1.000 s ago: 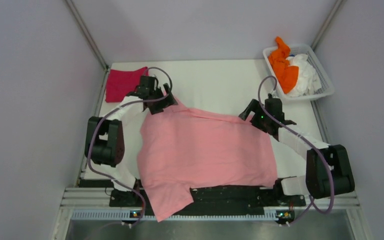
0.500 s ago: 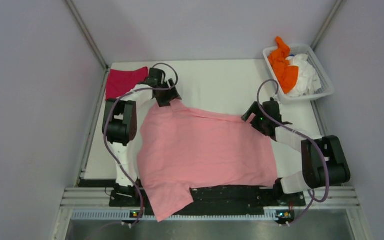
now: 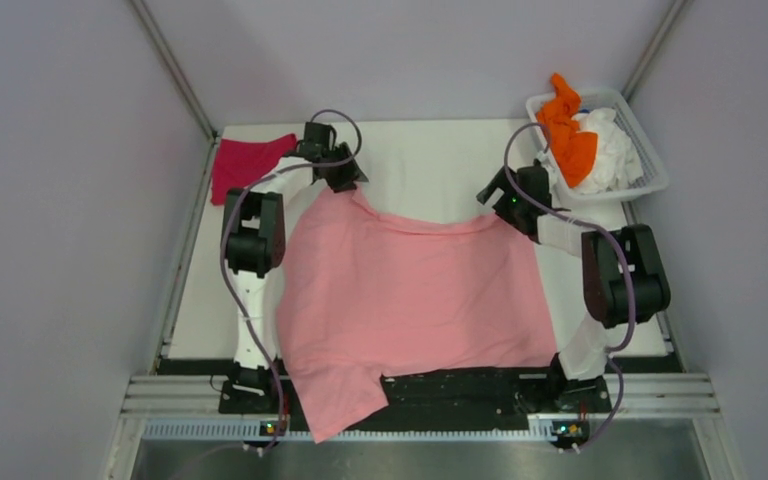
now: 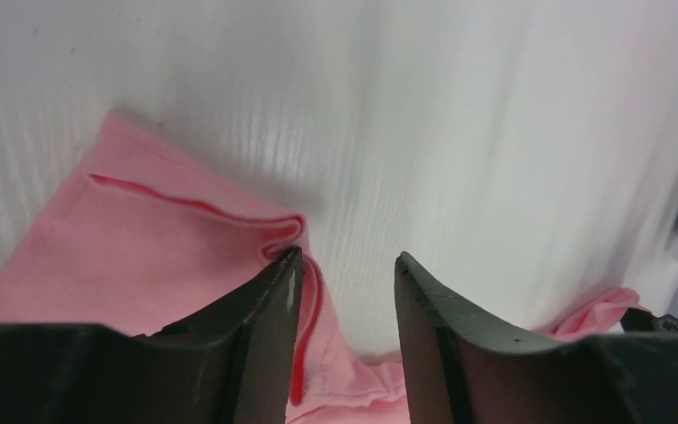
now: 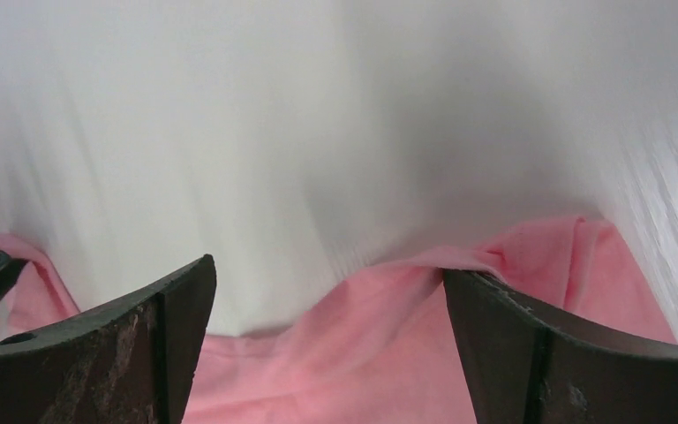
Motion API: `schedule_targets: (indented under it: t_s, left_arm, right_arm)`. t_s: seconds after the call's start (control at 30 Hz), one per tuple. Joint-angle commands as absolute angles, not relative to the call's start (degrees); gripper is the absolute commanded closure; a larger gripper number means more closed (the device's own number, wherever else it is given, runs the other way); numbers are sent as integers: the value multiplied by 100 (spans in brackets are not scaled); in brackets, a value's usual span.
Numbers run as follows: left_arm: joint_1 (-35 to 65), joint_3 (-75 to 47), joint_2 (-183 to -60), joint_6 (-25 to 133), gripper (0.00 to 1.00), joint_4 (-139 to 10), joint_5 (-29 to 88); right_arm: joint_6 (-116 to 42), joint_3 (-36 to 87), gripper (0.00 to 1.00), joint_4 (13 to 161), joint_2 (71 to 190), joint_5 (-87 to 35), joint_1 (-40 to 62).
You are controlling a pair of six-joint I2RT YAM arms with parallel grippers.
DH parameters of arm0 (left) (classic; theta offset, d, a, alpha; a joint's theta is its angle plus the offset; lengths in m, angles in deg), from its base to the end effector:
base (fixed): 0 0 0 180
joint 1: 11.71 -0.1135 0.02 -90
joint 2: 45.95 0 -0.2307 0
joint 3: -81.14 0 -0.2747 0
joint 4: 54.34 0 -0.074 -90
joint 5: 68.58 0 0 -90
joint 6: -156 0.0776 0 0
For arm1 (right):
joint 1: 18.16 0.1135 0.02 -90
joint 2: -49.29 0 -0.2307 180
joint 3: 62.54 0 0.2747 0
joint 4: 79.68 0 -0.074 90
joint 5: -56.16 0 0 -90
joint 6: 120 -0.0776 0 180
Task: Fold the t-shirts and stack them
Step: Flatten out the tshirt
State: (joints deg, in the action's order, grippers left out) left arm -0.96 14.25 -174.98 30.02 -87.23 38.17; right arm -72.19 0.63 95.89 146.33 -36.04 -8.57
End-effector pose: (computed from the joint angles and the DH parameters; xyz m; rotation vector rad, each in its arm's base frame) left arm 0.5137 -0.1203 0.1058 -0.4113 2.4715 -0.7109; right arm 0.3903 0.0629 0.0954 0.6593 2.1790 0.4423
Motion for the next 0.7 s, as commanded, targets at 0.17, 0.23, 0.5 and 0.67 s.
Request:
schedule_targets:
  t_s: [0.17,0.23,0.5,0.67]
  left_arm:
    - [-175,3180,-18449,2537,50,-7828,4044]
    - [-214,3769,-18817,2423,48,-7805,4088]
    - [-318,3799,-18179,2725,22,-8253,4043]
    - [-273,1446,-16217,3148,1,-8505,3513]
  right_arm:
    - [-6967,1740,2,10227,15980,-3415,-1093]
    - [-6854,1997,2,10322,16203,-3336,-1193]
    - [-5810,2266,2,9507,15605,-3011,-1321]
    - [-5708,1134,1,9167,14252,-3078,-1106]
